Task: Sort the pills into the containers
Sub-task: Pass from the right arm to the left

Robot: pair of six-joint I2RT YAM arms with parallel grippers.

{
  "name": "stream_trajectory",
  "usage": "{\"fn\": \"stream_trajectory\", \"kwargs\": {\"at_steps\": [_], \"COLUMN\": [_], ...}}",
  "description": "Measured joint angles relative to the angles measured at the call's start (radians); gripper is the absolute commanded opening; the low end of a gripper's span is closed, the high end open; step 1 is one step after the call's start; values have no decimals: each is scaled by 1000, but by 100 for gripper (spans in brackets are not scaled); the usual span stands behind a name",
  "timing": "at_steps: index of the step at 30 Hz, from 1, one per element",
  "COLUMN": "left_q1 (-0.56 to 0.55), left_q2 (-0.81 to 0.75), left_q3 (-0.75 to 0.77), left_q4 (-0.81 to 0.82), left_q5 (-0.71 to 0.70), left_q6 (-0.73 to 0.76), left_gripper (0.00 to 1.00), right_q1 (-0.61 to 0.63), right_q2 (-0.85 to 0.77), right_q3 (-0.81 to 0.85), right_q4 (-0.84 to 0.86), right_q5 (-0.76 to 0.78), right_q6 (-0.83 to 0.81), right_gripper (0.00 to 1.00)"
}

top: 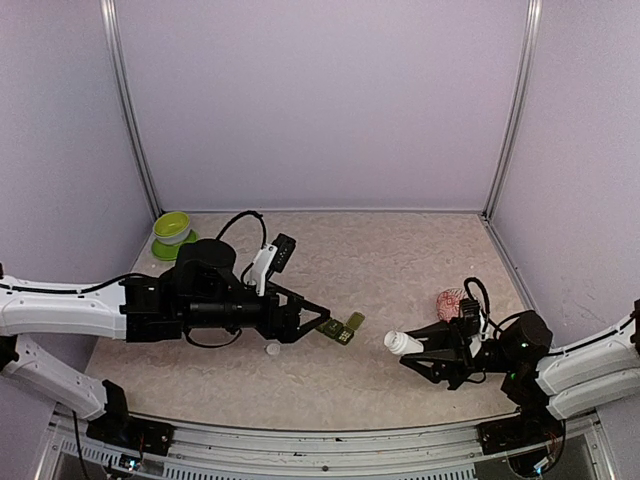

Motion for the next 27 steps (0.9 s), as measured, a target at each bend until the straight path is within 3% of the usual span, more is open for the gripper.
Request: {"fn": "stream_trajectory", "kwargs": {"at_steps": [9, 17, 27], "left_q1": [-122, -147, -148], "left_q2": [176, 254, 291], "left_q3": [209, 234, 256], "left_q4": [50, 59, 85], "left_q5": [111, 197, 248], "left_q6": [58, 72, 75], "left_gripper": [87, 86, 70], "right_q1": [0, 0, 0], "right_q2": [53, 73, 127], "right_q3": [1, 6, 21], "right_q4": [20, 23, 37], "right_q5": [-14, -14, -15], "right_q6": [19, 25, 33], "right_gripper": [25, 25, 25]}}
